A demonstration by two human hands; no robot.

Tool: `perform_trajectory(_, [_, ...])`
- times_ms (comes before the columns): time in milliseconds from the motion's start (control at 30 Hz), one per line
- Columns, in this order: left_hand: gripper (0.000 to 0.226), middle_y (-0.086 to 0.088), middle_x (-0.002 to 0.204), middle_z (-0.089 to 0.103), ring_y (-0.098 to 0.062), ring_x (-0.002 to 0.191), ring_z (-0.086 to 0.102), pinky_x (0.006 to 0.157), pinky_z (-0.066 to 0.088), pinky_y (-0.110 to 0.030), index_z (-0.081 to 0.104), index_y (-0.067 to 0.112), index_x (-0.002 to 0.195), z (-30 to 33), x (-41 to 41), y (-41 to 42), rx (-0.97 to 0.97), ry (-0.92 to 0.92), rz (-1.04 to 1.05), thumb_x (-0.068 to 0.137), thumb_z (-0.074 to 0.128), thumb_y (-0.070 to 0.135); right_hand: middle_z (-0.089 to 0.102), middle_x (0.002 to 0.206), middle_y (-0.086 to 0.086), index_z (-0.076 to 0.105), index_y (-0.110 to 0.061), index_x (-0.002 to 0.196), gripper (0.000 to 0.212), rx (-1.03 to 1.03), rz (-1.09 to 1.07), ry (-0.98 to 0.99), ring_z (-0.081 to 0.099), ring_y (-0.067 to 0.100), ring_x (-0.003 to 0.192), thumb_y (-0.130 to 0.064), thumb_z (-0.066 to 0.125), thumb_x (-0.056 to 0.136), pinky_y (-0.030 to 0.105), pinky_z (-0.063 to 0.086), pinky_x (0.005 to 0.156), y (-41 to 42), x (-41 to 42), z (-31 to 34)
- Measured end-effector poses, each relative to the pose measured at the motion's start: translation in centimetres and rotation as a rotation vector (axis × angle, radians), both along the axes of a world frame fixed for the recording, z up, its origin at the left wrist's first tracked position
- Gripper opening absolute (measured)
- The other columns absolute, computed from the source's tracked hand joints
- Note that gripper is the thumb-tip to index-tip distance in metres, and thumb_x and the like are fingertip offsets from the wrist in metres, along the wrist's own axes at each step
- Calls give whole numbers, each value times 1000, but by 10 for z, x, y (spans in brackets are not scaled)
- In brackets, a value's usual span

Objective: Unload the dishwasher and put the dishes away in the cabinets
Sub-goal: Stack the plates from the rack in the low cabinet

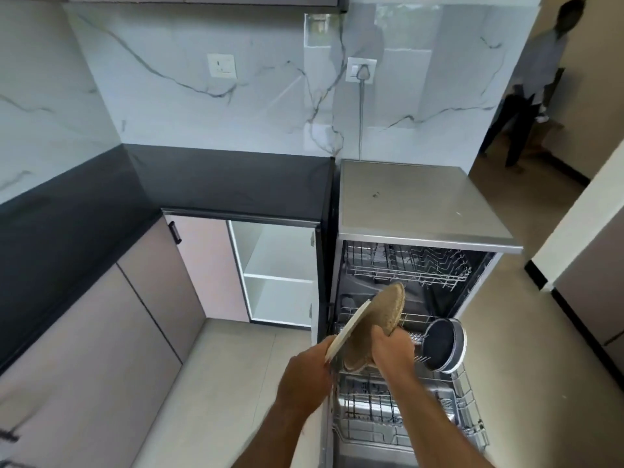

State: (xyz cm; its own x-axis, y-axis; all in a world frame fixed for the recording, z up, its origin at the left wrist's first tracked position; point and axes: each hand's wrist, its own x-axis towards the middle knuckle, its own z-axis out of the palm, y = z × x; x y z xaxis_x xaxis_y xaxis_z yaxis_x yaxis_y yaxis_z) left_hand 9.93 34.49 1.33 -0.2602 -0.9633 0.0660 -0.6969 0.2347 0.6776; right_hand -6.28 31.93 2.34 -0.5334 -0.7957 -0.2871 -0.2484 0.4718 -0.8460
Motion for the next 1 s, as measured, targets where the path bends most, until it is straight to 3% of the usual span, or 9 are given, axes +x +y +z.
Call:
perform_trajectory(100, [32,9,103,72,-11,88,70,72,43,-3,56,34,131,-14,16,22,3,-59,60,101,47,30,62,81,8,61,0,95,19,34,30,-8,60,15,66,-19,55,96,22,45,47,17,12,-5])
perform_trajectory(200, [38,10,106,71,-14,89,68,82,54,-19,53,38,133,-29,33,53,35,-143,117,99,44,23,62,81,10,62,4,100,23,55,58,-60,62,21,72,-18,56,96,30,54,58,41,25,-14])
perform_trajectory(300, [50,13,115,69,-16,96,67,86,50,-25,47,41,138,-35,50,86,78,-227,154,95,39,18,66,89,12,62,3,107,27,58,83,-105,66,27,83,-21,57,95,40,60,69,63,39,-21])
perform_trajectory(400, [54,14,122,66,-17,102,65,89,47,-26,45,41,140,-31,69,113,91,-267,177,93,39,17,67,92,13,62,4,110,34,60,110,-123,67,29,82,-25,58,93,49,61,70,83,57,-22])
perform_trajectory(567, [55,18,126,62,-16,104,63,87,45,-26,41,44,141,-23,106,139,97,-307,254,93,41,17,67,102,15,58,3,118,43,62,161,-201,68,33,89,-29,59,90,50,61,71,101,92,-10])
perform_trajectory(667, [56,19,124,63,-16,102,64,86,46,-26,41,45,141,-22,128,143,83,-290,289,93,41,16,68,100,13,61,1,118,55,40,194,-228,68,32,89,-38,60,79,51,61,72,94,109,-9])
perform_trajectory(800, [61,21,129,60,-14,105,63,88,46,-26,44,45,141,-25,157,139,29,-256,336,89,44,12,68,99,13,61,-2,116,43,38,214,-284,69,31,88,-29,61,82,51,61,72,78,136,3])
perform_trajectory(900, [65,21,133,57,-12,108,61,90,44,-26,39,44,143,-32,183,126,17,-288,307,88,44,11,68,104,15,58,1,123,40,29,186,-341,69,29,86,-22,57,89,43,62,70,61,158,6])
perform_trajectory(1000, [65,21,137,54,-11,111,60,94,46,-27,35,45,145,-38,219,102,-2,-306,265,88,41,14,66,107,19,55,1,125,36,15,143,-452,68,28,83,-12,54,92,32,60,55,38,185,4])
